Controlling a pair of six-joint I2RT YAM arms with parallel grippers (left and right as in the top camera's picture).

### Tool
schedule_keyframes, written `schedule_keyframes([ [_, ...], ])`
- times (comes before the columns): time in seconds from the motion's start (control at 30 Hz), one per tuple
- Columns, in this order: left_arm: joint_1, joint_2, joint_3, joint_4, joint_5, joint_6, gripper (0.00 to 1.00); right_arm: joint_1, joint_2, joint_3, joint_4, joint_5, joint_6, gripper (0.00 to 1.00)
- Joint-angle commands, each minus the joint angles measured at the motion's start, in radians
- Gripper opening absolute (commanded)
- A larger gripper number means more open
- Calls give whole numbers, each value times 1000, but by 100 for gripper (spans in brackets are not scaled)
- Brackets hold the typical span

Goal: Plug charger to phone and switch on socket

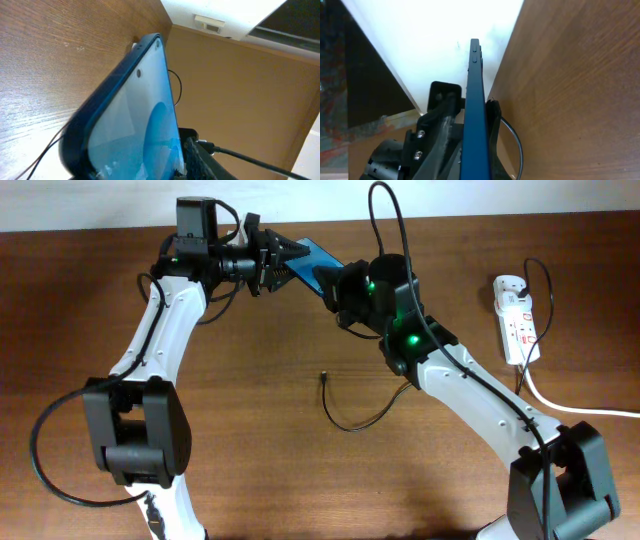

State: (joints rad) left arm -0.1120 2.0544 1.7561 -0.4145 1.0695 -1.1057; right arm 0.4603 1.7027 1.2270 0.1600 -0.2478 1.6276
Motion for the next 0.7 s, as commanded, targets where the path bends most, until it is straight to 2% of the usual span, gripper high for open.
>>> schedule_keyframes([
  [0.0, -16, 1, 16, 17, 38, -5, 27, 38, -11, 19, 2, -54, -38, 4],
  [0.1, -17, 1, 16, 18, 43, -5, 16, 39, -11, 19, 2, -55, -45, 4],
  [0.2, -16, 1, 16, 17, 43, -9, 12, 39, -11, 19, 1, -55, -45, 4],
  [0.3, -17, 1, 16, 17, 42, -29, 0, 44, -11, 19, 1, -57, -49, 4],
  [0.37, -16, 1, 16, 18, 42, -30, 0, 44, -11, 19, 1, -57, -82, 4],
  [0.43, -16, 1, 16, 18, 42, -15, 0, 43, -11, 19, -9, -54, -137, 16],
  [0.57, -8, 1, 16, 19, 51, 118, 0, 24, -11, 19, -14, -63, -346, 27],
  [0.67, 4, 1, 16, 18, 57, 183, 0, -5, -12, 19, -21, -124, -500, 48],
])
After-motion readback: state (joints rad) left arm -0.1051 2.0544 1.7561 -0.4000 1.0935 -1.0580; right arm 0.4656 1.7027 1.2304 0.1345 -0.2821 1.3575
